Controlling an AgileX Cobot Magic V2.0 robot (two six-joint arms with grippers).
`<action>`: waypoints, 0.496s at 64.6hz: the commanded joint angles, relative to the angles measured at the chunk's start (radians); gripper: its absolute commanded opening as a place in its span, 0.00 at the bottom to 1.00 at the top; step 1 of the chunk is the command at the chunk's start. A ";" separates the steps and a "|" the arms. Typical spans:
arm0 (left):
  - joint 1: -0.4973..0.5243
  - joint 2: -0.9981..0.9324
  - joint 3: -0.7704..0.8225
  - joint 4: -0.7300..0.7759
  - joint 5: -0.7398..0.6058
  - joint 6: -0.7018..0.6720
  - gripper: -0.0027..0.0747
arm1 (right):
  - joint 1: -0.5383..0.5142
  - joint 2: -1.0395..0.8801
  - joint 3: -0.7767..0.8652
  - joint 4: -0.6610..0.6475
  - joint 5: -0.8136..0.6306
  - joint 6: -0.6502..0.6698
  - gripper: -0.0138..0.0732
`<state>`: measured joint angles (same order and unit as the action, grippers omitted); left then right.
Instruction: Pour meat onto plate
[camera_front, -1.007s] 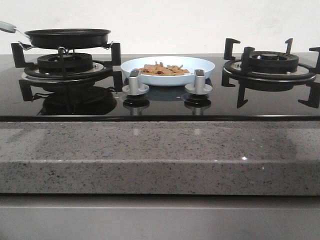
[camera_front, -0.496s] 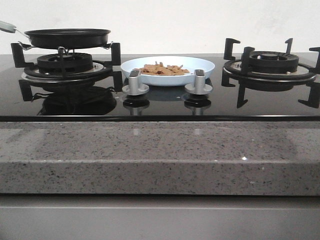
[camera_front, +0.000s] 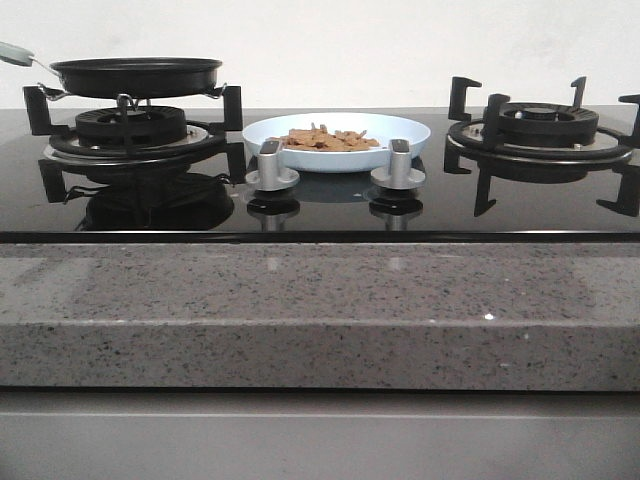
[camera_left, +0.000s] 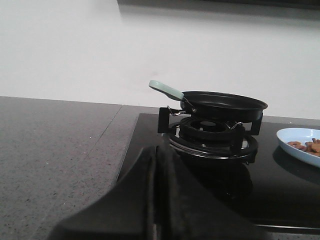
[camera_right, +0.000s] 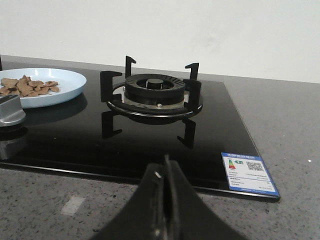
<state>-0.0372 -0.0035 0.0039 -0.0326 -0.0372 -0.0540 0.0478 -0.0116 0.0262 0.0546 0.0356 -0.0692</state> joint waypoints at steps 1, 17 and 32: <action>0.001 -0.016 0.006 -0.008 -0.083 -0.001 0.01 | 0.000 -0.016 -0.006 -0.009 -0.093 -0.005 0.08; 0.001 -0.016 0.006 -0.008 -0.083 -0.001 0.01 | 0.000 -0.016 -0.005 -0.010 -0.085 -0.004 0.08; 0.001 -0.016 0.006 -0.008 -0.083 -0.001 0.01 | -0.007 -0.016 -0.005 -0.031 -0.036 0.029 0.08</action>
<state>-0.0372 -0.0035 0.0039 -0.0326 -0.0372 -0.0540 0.0478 -0.0116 0.0262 0.0406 0.0648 -0.0465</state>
